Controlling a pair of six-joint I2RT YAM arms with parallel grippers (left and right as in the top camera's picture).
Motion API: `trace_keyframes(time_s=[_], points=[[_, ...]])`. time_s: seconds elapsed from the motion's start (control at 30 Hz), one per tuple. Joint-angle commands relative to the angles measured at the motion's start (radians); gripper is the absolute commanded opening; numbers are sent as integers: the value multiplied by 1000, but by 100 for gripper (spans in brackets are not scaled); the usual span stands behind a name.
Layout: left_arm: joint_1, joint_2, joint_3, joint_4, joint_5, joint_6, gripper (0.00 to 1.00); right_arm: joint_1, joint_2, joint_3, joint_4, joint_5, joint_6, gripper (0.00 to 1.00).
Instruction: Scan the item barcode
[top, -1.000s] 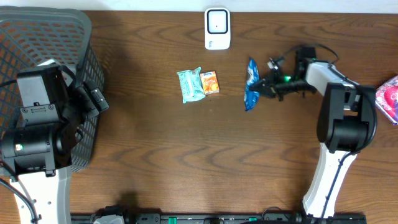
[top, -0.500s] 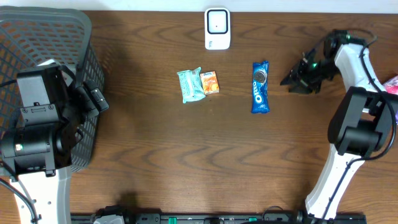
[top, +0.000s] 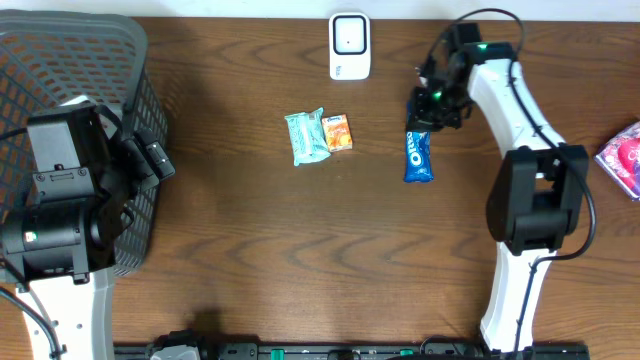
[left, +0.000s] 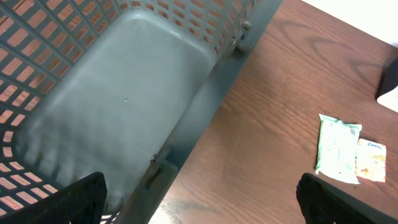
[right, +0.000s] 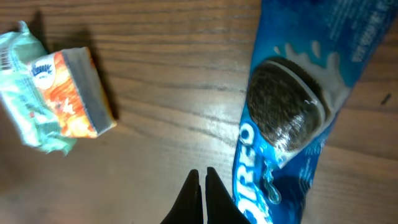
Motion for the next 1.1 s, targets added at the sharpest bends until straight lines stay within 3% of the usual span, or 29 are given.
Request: trace_keyframes(time_s=[0.0,0.3,0.43,0.57,0.6,0.67,0.7,0.8,1.07], points=[[4,1,19,-3,-9,-5,98,21,-16,-45,8,189,74,1],[4,1,19,-3,-9,-5,98,1,-15,-233,58,283,107,1],[4,1,19,-3,-9,-5,98,-6,-24,-198,-26,394,153,2],[4,1,19,-3,-9,-5,98,-6,-31,-60,-144,414,142,26],[4,1,19,-3,-9,-5,98,-6,-31,-32,-163,414,133,36],[4,1,19,-3,-9,-5,98,-6,-31,37,-212,411,98,71],[4,1,19,-3,-9,-5,98,-6,-31,53,-227,411,82,76],[4,1,19,-3,-9,-5,98,-7,-30,54,-242,412,50,82],[4,1,19,-3,-9,-5,98,-24,-28,-100,-120,411,27,76]])
